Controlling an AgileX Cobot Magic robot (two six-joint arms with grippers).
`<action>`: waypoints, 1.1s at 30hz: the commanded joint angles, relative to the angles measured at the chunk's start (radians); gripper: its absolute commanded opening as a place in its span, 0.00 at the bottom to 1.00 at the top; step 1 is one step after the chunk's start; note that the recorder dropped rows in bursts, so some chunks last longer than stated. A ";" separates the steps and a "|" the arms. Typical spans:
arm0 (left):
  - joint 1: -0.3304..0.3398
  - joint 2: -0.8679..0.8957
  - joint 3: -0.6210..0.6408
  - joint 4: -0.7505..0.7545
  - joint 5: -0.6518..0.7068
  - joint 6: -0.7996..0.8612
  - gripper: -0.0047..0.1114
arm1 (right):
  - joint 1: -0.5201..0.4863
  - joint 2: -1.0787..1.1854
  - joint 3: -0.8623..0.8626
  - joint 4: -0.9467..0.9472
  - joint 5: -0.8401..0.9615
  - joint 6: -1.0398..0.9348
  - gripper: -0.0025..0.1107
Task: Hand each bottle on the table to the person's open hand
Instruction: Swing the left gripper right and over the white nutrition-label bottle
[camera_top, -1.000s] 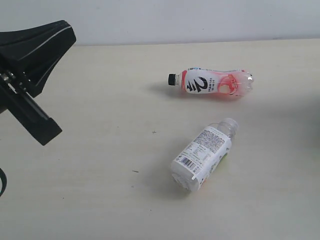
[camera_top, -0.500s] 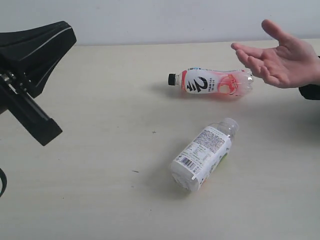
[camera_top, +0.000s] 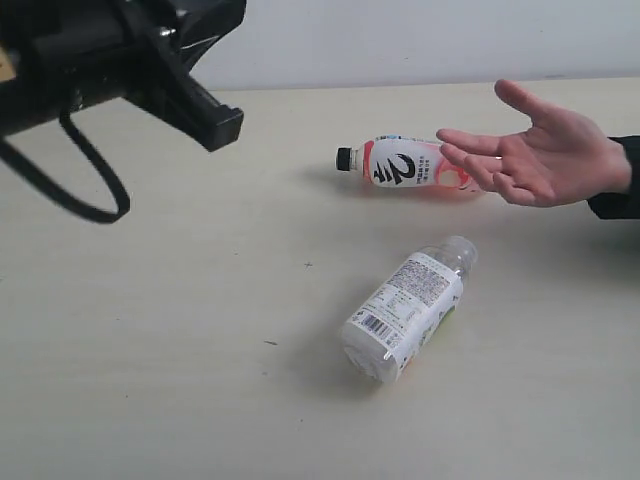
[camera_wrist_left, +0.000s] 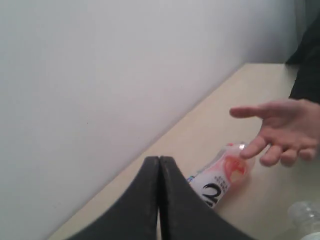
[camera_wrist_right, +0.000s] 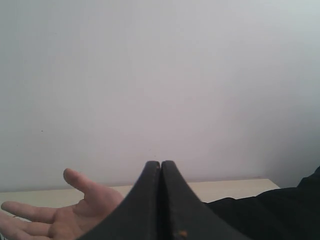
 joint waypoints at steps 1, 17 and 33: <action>0.020 0.115 -0.244 0.016 0.328 0.115 0.04 | -0.005 -0.005 0.004 -0.004 -0.002 -0.003 0.02; 0.081 0.667 -0.891 0.011 0.846 0.457 0.04 | -0.005 -0.005 0.004 -0.001 -0.002 -0.003 0.02; 0.083 0.971 -1.234 -0.641 1.199 1.292 0.04 | -0.005 -0.005 0.004 -0.001 -0.002 -0.003 0.02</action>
